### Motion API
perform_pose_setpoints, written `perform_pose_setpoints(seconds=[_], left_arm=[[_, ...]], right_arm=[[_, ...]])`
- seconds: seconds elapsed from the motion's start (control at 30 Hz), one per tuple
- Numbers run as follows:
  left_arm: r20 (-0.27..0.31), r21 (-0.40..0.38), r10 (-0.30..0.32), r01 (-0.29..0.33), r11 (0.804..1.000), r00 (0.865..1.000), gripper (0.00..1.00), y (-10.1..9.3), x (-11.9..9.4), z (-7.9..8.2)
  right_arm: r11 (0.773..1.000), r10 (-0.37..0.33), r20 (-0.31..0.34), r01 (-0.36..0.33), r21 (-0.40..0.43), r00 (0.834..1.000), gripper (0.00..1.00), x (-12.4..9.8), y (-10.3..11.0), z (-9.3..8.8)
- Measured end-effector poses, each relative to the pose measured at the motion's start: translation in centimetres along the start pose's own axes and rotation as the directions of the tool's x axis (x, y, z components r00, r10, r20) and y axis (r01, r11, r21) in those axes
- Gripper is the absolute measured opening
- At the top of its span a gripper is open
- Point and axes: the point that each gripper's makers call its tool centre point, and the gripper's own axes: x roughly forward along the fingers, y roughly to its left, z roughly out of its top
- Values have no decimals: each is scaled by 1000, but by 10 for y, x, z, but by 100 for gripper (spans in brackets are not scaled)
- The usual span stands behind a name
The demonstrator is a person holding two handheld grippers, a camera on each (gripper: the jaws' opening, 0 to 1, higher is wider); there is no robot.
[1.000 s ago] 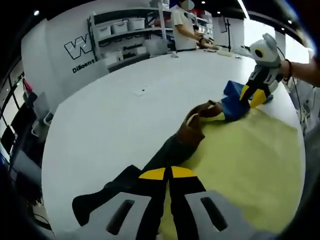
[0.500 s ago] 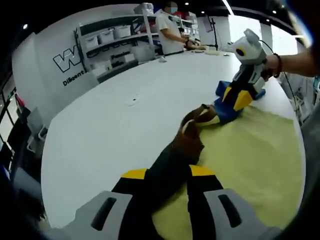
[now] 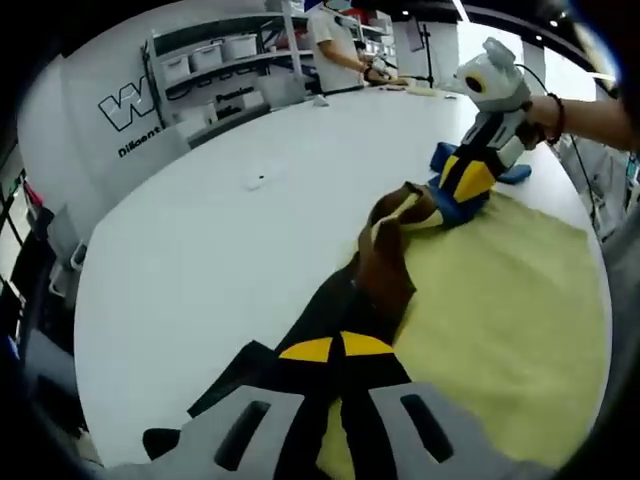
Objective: Fold the garment on the visible template until the final outline fits inside the template.
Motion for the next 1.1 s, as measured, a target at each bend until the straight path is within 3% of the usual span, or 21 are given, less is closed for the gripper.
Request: perform_pose_setpoints(seconds=[0.17,0.37,0.6,0.7,0.83,1.0,1.1], left_arm=[[-3,4,-4,4,1000,1000,4,-1,0,0],[12,10,6,-6,1000,1000,4,2,-6,8],[57,-4,78,-78,997,995,4,19,-11,23],[75,-13,96,-96,995,993,4,23,-12,29],[94,-15,121,-120,993,988,4,31,-10,38],[105,-89,208,-199,976,972,4,62,-7,52],[73,-19,268,-268,963,961,4,79,-2,54]], right_arm=[[1000,-15,4,15,-2,1000,0,-2,-2,1],[999,-14,25,15,-34,1000,0,-8,2,8],[996,-24,56,29,-83,998,0,-20,4,25],[989,-53,78,63,-135,996,0,-25,1,37],[985,-81,104,95,-144,991,0,-26,-6,53],[969,-142,131,165,-186,981,0,-24,-22,78],[958,-153,178,190,-214,972,0,-20,-29,99]])
